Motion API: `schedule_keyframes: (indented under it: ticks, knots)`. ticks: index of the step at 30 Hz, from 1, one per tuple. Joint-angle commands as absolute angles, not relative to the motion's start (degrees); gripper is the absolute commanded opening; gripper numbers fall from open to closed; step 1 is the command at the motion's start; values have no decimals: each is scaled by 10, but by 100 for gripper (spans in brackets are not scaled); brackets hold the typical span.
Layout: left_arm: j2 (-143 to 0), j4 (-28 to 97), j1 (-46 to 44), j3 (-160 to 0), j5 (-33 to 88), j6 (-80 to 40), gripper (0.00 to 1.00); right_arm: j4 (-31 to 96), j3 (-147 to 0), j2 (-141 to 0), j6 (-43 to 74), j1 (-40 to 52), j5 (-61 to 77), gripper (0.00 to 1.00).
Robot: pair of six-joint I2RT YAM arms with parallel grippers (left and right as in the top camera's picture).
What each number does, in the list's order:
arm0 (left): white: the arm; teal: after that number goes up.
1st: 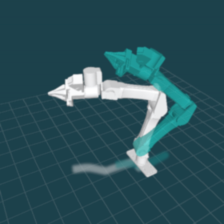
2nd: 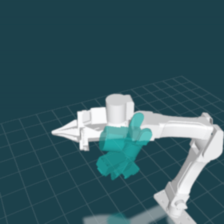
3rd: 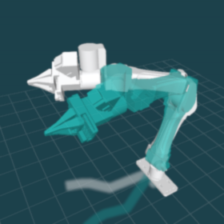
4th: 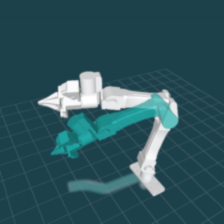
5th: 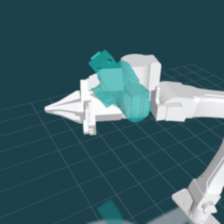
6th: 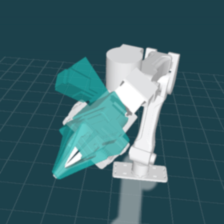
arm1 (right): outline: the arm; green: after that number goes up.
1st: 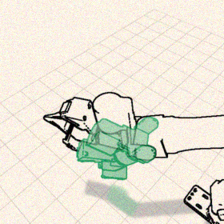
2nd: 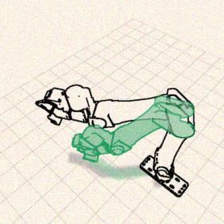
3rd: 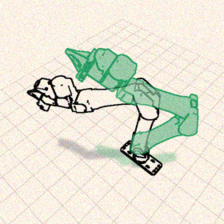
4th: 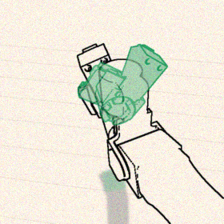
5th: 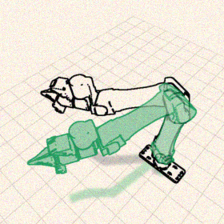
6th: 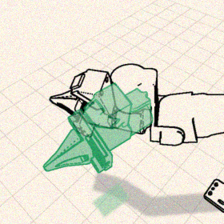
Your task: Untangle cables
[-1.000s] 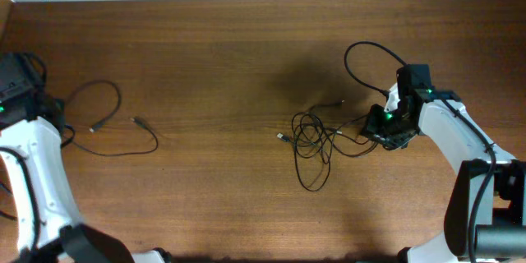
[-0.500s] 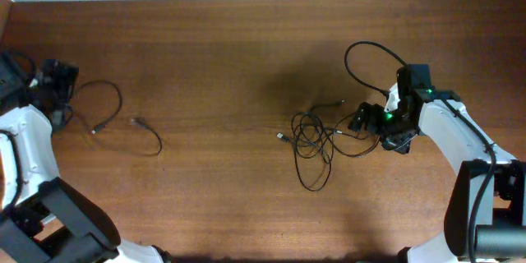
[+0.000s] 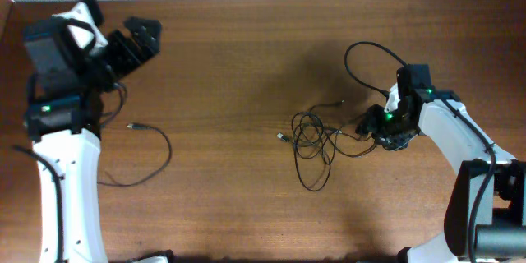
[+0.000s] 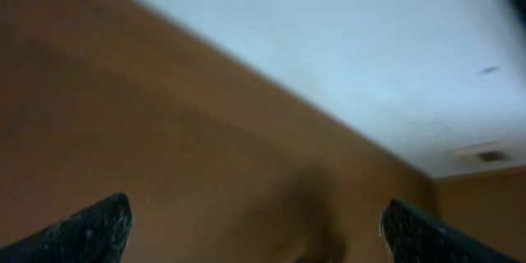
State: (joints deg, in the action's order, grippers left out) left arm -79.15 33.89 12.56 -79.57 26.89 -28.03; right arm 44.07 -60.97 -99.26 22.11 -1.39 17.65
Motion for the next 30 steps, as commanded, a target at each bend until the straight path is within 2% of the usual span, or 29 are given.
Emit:
schedule_keyframes:
  ticks: [1,3,6,8,9,11,12,13,15,19,20,22,24,25,26,27,28,30]
  knots:
    - [-791,398,81,-800,188,-257,99,439,-621,-980,218,-10,222,4]
    - [-791,419,41,-799,188,-208,99,441,-641,-980,214,-10,245,4]
    - [-792,426,3,-799,169,-207,99,451,-664,-980,212,-10,297,6]
    - [-792,426,-13,-799,132,-207,99,507,-684,-980,213,-12,283,39]
    - [-792,430,-17,-799,117,-209,99,566,-701,-980,215,-16,260,43]
    - [-792,435,-17,-799,117,-209,99,641,-729,-973,215,-20,225,45]
    - [-792,438,-17,-799,117,-209,99,659,-741,-965,217,-19,225,50]
    - [-792,439,-17,-797,117,-210,99,661,-746,-954,227,-15,243,68]
    - [-792,438,-17,-791,117,-234,99,626,-745,-944,233,5,285,98]
    - [-796,439,-17,-774,117,-268,99,555,-734,-962,352,64,215,100]
    - [-797,441,-17,-770,117,-268,99,548,-731,-969,378,76,193,98]
    - [-797,446,-17,-759,117,-268,99,539,-720,-988,455,105,138,86]
    - [-798,458,-17,-754,117,-268,99,539,-716,-1006,484,123,106,55]
    - [-798,460,-17,-754,117,-268,99,539,-716,-1008,486,124,112,52]
    - [-798,460,-17,-754,118,-268,99,540,-716,-1008,485,124,122,35]
    - [-798,460,-17,-754,124,-268,99,539,-717,-1006,485,124,127,10]
    - [-798,460,-17,-754,139,-268,99,538,-719,-1003,479,121,134,4]
    - [-798,460,-21,-753,161,-267,99,531,-739,-989,400,113,170,4]
